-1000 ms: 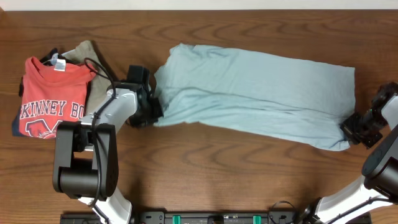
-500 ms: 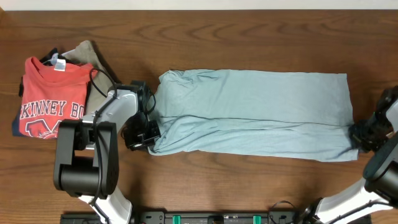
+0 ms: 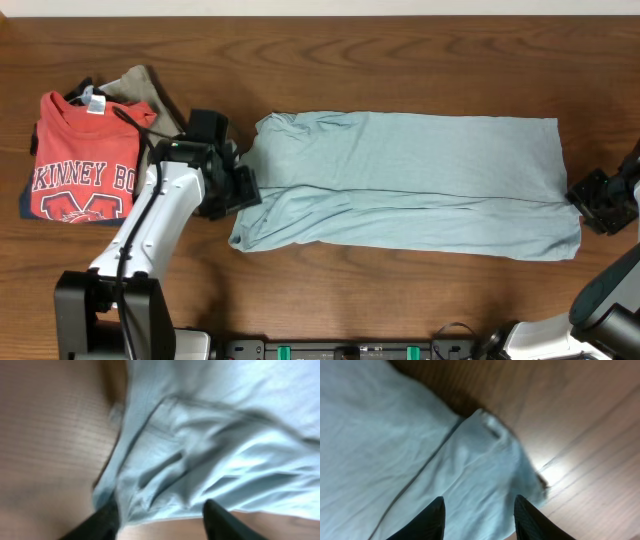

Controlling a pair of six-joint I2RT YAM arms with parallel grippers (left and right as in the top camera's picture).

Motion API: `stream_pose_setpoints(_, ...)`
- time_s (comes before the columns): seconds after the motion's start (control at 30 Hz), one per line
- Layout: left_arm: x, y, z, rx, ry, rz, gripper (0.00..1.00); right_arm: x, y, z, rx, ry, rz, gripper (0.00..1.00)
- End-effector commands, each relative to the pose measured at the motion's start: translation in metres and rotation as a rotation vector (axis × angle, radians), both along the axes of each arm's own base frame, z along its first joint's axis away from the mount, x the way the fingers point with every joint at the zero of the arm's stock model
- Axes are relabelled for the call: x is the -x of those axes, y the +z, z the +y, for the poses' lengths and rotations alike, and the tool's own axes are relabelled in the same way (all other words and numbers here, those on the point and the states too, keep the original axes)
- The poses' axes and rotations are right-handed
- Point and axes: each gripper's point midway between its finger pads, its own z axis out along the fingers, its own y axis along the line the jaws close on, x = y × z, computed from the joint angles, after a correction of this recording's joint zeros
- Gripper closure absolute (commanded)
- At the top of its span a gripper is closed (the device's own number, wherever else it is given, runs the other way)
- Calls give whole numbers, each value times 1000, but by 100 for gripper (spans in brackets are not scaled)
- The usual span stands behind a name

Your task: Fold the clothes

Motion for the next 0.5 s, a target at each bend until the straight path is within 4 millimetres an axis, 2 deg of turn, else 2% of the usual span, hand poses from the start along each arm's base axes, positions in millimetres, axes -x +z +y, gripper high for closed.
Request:
stream_pose_setpoints(0.0,-4,2,-17,26,-96,-47,39,-7,6,5,-36,31,-43,57)
stream_pose_setpoints(0.3,15,-29,-44,-1,-211,67,38,-6,6,6,-37,44,-39,57)
stream_pose_setpoints(0.4,15,-37,-46,-11,-222,82,49,-6,6,6,-37,44,-39,57)
stream_pose_setpoints(0.43,14,-40,-44,-25,-220,83,56,-6,6,6,-37,44,-39,58)
stream_pose_setpoints(0.47,12,-42,-41,-46,-218,79,69,-6,6,6,-37,44,-39,58)
